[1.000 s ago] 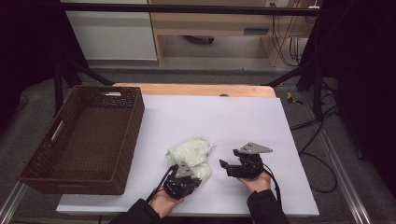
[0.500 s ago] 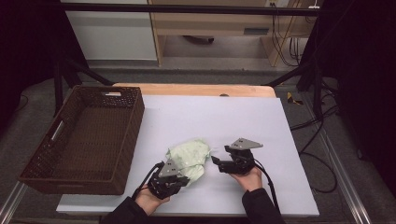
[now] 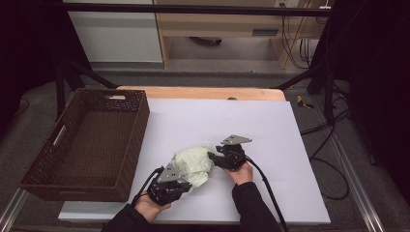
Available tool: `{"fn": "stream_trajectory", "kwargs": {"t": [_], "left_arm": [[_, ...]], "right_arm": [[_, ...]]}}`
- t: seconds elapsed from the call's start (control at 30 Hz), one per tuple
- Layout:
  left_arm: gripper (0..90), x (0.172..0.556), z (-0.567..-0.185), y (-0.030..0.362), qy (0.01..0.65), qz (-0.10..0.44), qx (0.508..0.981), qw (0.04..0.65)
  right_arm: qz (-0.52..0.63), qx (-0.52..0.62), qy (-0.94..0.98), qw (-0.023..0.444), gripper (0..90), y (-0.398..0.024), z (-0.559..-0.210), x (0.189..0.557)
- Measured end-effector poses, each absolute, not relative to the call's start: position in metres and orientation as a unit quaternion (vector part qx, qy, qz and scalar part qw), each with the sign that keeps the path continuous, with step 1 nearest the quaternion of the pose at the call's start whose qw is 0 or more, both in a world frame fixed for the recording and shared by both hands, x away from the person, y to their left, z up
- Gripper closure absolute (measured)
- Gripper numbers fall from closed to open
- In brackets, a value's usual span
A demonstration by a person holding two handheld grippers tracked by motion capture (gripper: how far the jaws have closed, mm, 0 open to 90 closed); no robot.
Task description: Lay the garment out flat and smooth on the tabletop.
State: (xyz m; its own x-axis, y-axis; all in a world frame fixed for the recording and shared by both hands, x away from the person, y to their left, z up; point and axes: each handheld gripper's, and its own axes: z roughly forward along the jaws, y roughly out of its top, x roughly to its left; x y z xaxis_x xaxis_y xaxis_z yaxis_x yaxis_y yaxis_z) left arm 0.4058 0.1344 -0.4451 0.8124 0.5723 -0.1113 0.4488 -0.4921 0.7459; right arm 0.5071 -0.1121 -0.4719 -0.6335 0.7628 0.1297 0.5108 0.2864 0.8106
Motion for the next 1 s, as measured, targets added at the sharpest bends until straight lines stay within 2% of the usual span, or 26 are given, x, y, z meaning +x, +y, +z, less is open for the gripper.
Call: {"fn": "stream_trajectory", "kwargs": {"t": [0.07,0.2,0.33,0.77,0.9,1.0], "left_arm": [[86.4,0.407,-0.443,0.137,0.299,0.077,0.858,0.411],[86.4,0.41,-0.438,0.141,0.304,0.081,0.853,0.416],[86.4,0.413,-0.427,0.147,0.308,0.093,0.843,0.431],[86.4,0.438,-0.373,0.14,0.296,0.137,0.822,0.467],[86.4,0.441,-0.367,0.142,0.294,0.145,0.819,0.472],[86.3,0.436,-0.378,0.151,0.296,0.14,0.829,0.453]], "right_arm": [[0.438,0.397,0.795,0.14,73.6,-0.112,-0.473,0.507],[0.44,0.394,0.795,0.136,88.9,-0.116,-0.467,0.504],[0.448,0.389,0.795,0.128,90.0,-0.124,-0.455,0.499],[0.463,0.346,0.793,0.19,90.0,-0.17,-0.377,0.453],[0.468,0.336,0.796,0.184,90.0,-0.172,-0.369,0.441],[0.459,0.329,0.809,0.166,90.0,-0.168,-0.38,0.433]]}}
